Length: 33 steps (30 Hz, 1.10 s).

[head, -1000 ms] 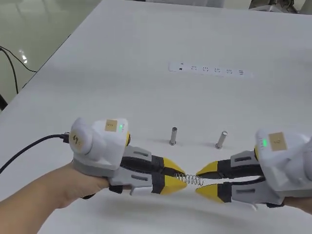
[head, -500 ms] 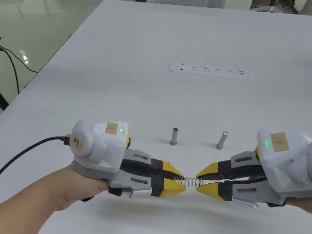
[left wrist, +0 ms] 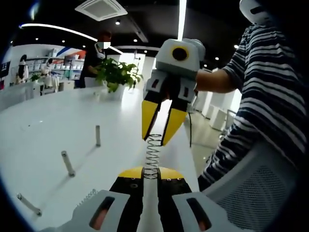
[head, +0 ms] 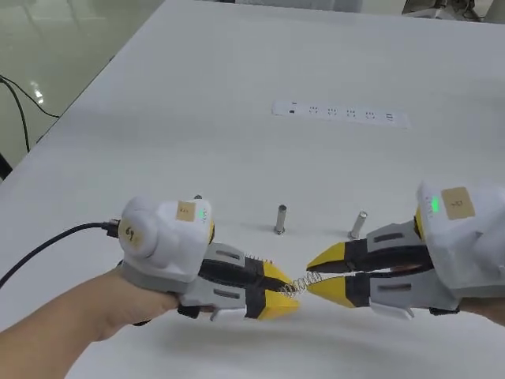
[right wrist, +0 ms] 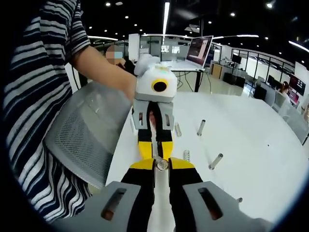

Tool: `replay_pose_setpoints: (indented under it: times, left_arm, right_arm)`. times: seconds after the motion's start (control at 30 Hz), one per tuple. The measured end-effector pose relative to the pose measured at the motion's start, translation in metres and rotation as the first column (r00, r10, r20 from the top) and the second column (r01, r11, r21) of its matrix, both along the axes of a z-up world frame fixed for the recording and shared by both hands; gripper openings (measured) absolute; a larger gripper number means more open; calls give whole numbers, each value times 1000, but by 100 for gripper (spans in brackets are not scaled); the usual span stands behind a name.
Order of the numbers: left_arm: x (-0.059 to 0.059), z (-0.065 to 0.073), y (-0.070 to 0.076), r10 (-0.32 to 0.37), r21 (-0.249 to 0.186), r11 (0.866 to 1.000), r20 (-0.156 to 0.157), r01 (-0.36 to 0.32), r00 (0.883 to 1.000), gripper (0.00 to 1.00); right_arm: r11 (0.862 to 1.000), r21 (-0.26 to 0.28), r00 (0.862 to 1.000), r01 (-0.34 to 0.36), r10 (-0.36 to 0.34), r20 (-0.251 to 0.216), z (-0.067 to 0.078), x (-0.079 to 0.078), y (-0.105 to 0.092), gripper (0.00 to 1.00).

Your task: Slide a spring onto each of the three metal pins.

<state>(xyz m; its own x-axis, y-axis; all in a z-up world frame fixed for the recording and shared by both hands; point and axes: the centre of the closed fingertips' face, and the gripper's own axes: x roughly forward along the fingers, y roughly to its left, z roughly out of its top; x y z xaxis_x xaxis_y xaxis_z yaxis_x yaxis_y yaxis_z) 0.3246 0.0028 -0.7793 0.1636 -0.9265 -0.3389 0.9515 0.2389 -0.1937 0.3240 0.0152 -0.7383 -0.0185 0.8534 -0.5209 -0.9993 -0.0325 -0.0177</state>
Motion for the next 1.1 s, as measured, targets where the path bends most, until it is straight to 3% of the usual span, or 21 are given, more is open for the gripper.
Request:
replay_pose_setpoints:
  times: [0.1,0.13,0.17,0.2,0.4,0.63,0.87,1.1]
  left_arm:
    - [2,2,-4,4,-4,1000,9,-4,1000,2]
    - [2,1,-5,3,5,1000,20,-3,1000,2]
    - [2,2,-9,3,-1,1000,12,-3,1000,2]
    - [2,2,-11,2,0,1000,24,-2,1000,2]
    - [3,6,-12,19,-19,1000,35,-18,999,2]
    - [5,9,-12,17,-17,1000,48,-16,999,2]
    - [4,10,-11,16,-17,1000,70,-15,997,2]
    - [3,11,-11,21,-31,999,60,-19,998,2]
  right_arm:
    - [998,58,1000,17,-16,-25,9,-1,10,6]
    - [994,106,1000,12,-10,-25,16,-1,16,6]
    - [997,72,1000,6,-6,3,12,-1,14,6]
    - [998,60,1000,6,-7,10,10,-1,14,6]
    - [997,81,1000,8,-9,13,15,-1,16,6]
    - [997,81,999,-2,-2,47,17,-2,18,6]
    - [994,107,999,31,-32,14,18,1,17,7]
    - [993,106,999,42,-44,8,18,1,17,10]
